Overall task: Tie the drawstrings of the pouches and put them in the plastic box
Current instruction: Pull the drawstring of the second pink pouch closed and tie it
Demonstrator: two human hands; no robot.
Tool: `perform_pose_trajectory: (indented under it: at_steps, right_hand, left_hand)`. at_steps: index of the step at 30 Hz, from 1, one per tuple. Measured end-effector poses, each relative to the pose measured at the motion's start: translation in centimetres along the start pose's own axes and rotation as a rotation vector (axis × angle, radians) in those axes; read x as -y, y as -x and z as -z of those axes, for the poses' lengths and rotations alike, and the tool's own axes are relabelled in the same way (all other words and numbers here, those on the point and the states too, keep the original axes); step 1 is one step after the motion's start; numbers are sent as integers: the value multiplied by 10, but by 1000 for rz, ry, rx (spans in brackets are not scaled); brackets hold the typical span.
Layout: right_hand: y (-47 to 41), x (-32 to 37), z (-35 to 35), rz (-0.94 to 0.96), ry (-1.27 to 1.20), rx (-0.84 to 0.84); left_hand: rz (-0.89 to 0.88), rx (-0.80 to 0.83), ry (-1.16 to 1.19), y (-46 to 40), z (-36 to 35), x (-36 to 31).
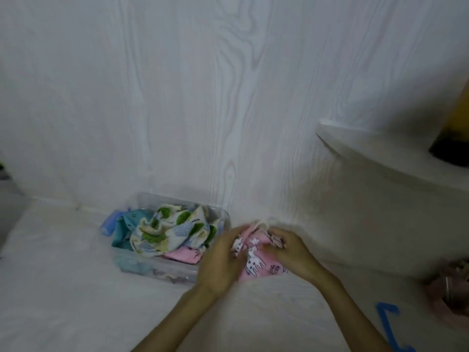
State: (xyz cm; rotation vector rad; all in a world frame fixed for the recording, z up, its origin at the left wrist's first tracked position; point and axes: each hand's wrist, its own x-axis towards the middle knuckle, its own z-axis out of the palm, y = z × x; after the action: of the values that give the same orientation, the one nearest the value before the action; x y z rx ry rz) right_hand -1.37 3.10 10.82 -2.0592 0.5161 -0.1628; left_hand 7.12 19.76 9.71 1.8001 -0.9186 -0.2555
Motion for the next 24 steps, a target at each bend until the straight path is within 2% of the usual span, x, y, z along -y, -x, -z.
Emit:
perform_pose_trajectory:
  at_steps: [5, 7, 9, 11, 13, 16, 19, 24]
  right_hand:
    - [-44, 77, -56, 238, 68, -194]
    - [-56, 85, -93, 392, 277, -311]
    - [-71, 86, -136, 429, 539, -305]
    - [-79, 84, -170, 286, 674, -136]
    - [-90, 85, -187, 118, 688, 58]
    - [-106, 95, -197, 64, 711, 212]
    - [-120, 94, -203, -14, 601, 295]
    - [-135, 98, -205, -62, 453, 322]
  left_hand:
    - [-21, -199, -151, -29, 103, -6]
    - [26, -290, -263, -35, 136, 12]
    - [19, -312, -480, -37, 160, 42]
    - [-43, -127, -696, -36, 165, 74]
    - [-25, 179, -855, -38, 166, 103]
    - [278, 535, -915, -49, 181, 128]
    - [378, 633, -932, -62, 190, 144]
    - [362, 669, -923, -69, 195, 143]
